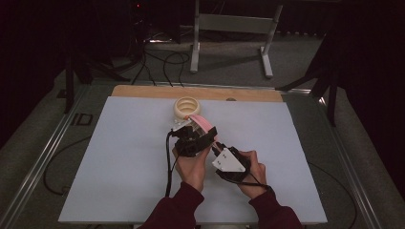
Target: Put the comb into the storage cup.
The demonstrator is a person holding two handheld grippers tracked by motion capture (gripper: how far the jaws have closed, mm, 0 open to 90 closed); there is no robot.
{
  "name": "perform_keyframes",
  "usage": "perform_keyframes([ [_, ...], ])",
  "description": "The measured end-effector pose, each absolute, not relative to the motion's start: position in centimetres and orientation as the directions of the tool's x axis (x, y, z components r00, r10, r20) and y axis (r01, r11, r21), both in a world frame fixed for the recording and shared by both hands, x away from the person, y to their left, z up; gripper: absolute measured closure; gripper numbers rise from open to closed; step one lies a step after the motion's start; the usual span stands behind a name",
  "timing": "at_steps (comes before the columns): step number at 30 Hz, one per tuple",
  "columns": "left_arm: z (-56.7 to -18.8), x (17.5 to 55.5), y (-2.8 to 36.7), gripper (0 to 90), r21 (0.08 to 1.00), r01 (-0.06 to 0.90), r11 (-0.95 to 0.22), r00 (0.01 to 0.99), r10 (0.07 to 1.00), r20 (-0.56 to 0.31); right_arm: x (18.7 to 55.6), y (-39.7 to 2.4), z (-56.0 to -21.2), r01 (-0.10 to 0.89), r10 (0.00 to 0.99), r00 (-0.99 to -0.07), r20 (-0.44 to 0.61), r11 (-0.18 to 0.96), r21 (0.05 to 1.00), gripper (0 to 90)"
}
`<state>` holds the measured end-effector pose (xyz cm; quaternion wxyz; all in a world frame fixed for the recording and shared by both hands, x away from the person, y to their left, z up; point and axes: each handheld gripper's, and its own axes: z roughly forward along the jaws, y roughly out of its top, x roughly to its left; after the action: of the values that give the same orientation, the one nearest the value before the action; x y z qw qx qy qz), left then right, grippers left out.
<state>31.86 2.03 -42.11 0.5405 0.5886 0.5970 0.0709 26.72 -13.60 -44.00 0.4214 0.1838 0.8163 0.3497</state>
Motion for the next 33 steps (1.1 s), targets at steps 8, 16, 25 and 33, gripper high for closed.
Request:
perform_keyframes([
  [8,-42.1,31.6,2.3,51.0,0.735,0.613,0.291,0.308,0.768,-0.561,26.7,-13.3,-44.0,0.001,0.599,-0.581,-0.551,0.678,0.735,73.6],
  [16,-42.0,31.6,2.6,65.8,0.762,0.587,0.272,0.346,0.768,-0.54,26.8,-13.1,-44.1,0.005,0.598,-0.629,-0.497,0.642,0.767,64.3],
  [25,-42.2,31.8,3.3,66.1,0.766,0.582,0.275,0.361,0.756,-0.546,27.0,-13.7,-43.8,0.033,0.616,-0.657,-0.433,0.598,0.801,52.2],
  [33,-42.2,31.9,3.7,66.1,0.775,0.573,0.267,0.369,0.76,-0.535,27.1,-14.6,-43.7,0.075,0.619,-0.699,-0.357,0.56,0.825,38.1],
])
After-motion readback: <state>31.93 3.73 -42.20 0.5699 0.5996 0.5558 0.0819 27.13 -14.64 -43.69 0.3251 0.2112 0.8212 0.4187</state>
